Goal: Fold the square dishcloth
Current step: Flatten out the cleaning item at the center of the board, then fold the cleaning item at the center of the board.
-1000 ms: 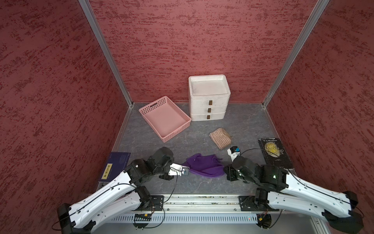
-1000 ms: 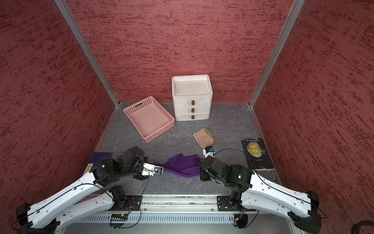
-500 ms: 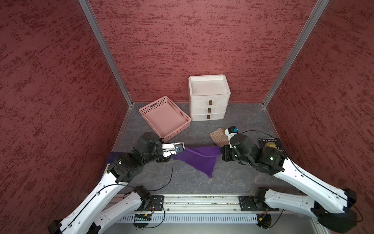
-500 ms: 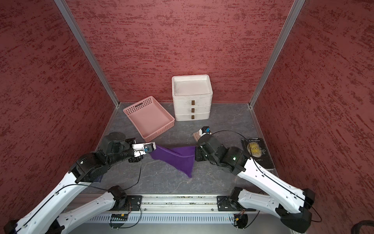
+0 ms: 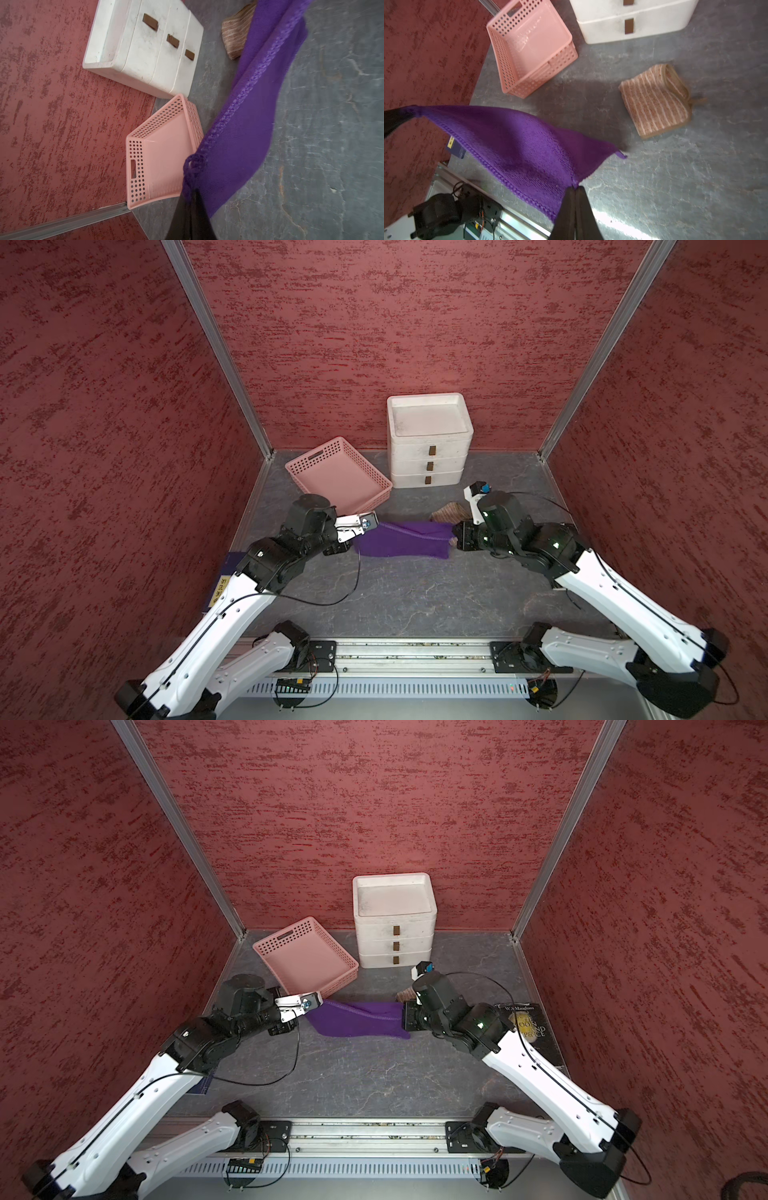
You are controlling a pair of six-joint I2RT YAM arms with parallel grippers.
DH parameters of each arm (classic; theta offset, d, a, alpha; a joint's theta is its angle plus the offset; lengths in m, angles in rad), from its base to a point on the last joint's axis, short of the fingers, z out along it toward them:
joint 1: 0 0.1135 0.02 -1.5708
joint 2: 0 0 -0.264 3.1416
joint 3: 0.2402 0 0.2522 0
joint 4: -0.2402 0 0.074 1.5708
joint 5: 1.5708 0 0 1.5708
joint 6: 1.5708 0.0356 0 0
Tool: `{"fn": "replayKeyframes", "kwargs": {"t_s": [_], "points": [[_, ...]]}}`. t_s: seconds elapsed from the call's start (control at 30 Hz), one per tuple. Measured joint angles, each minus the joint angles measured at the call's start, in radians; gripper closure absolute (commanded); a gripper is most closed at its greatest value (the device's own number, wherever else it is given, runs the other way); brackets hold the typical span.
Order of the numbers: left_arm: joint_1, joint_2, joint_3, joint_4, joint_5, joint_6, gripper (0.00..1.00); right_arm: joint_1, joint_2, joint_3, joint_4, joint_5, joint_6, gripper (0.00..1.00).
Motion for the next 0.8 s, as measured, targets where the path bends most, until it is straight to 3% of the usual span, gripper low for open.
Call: {"fn": "replayKeyframes", "kwargs": {"t_s": [0.17, 0.37, 0.8], "points": [[-0.143, -0.137, -0.119, -0.197, 0.111, -0.042, 1.00, 0.072, -0.183, -0.298, 0.014, -0.064, 0.092, 1.00], [-0.212, -0.096, -0.354, -0.360, 0.150, -0.099, 1.00, 0.254, -0.206, -0.536, 0.056, -0.134, 0.220, 1.00], [-0.213, -0.023, -0.414, -0.305, 0.129, -0.120, 1.00, 0.290, 0.027, -0.526, 0.154, -0.219, 0.264, 1.00]]}}
